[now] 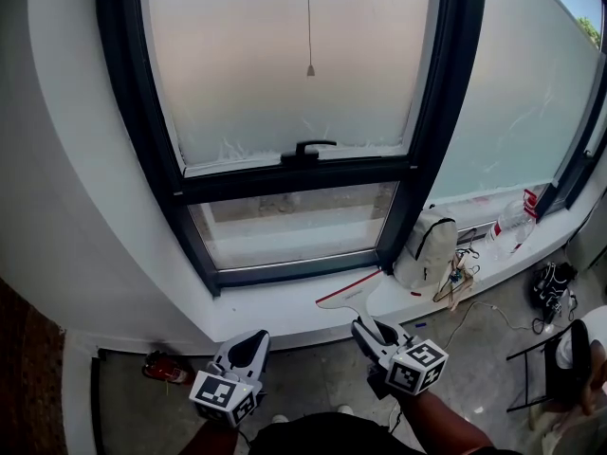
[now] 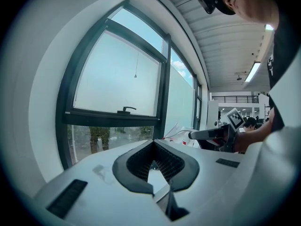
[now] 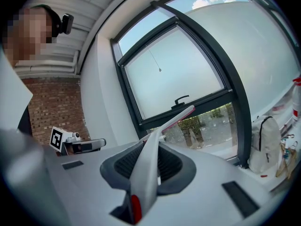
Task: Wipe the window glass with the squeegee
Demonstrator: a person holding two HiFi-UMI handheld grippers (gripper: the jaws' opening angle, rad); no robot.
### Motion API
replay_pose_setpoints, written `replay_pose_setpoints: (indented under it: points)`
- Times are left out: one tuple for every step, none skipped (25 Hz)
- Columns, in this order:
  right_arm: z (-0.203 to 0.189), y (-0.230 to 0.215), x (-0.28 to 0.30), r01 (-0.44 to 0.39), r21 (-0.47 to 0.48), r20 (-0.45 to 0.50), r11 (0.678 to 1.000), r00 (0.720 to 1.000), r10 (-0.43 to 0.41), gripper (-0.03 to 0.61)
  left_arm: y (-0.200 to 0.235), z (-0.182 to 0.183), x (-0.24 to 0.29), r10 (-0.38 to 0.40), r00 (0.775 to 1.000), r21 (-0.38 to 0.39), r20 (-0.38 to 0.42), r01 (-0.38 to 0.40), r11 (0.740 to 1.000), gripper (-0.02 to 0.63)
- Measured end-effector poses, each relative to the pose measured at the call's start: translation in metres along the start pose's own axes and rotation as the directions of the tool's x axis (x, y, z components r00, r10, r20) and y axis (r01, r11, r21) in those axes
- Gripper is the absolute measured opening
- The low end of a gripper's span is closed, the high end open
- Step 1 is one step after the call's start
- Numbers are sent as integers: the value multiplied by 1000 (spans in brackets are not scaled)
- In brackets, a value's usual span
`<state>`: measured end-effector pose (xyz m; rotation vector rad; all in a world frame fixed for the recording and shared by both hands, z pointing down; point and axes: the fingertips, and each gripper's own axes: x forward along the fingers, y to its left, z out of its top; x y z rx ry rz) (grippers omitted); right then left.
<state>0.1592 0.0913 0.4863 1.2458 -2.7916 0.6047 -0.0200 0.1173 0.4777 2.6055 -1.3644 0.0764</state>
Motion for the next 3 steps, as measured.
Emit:
replay_pose_setpoints:
  points:
    - [0,1,0,1,-1,0,1000,1000,-1,64,0,0,-1,0,1000,0,1,0,1000,0]
    - [0,2,0,2,-2,0,1000,1000,-2,64,1,1,-2,0,1000,-1,3,0,1000,2]
    - [0,3,0,2,-3,1,1000,1000,-2,63,1,1,-4,1,1000,-1,4,-1,1000,2]
